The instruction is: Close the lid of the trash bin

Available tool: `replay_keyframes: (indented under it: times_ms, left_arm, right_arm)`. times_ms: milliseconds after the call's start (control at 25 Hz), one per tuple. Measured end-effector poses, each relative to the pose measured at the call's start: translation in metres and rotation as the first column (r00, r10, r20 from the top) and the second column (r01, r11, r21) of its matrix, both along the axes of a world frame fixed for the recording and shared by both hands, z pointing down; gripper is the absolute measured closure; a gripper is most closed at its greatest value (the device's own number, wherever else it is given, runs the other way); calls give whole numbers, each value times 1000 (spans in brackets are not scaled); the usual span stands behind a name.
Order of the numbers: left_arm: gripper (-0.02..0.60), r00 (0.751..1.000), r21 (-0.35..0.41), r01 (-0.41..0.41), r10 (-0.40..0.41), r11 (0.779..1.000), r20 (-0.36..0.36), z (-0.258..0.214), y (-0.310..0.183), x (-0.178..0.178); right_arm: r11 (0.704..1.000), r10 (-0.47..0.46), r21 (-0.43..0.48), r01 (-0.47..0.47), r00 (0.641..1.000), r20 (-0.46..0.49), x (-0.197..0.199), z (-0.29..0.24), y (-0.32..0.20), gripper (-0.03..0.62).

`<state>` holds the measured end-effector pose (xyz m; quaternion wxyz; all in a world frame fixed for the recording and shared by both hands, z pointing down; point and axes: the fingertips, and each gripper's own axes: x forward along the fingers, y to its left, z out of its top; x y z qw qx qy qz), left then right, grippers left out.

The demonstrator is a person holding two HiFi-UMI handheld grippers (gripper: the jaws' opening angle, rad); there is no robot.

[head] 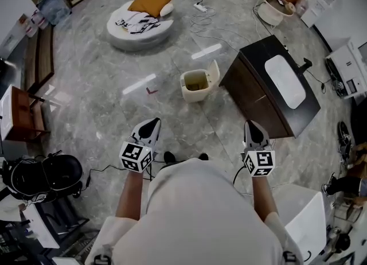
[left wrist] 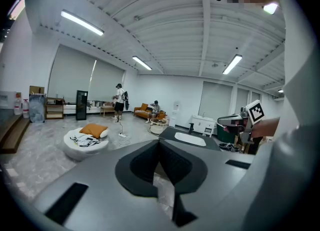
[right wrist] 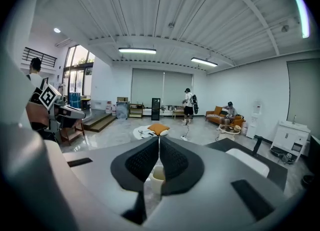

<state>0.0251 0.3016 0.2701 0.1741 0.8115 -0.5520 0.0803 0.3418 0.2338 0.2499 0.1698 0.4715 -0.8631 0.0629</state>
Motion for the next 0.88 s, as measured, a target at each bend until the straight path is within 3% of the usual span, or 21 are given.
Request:
replay_keyframes:
  times_ms: [880]
  left_arm:
    - [565,995,-14,-91,91,996,-32,16,15,-62]
  right_arm:
    - [1000,-12,19,14,995,-95,-84,7,30,560]
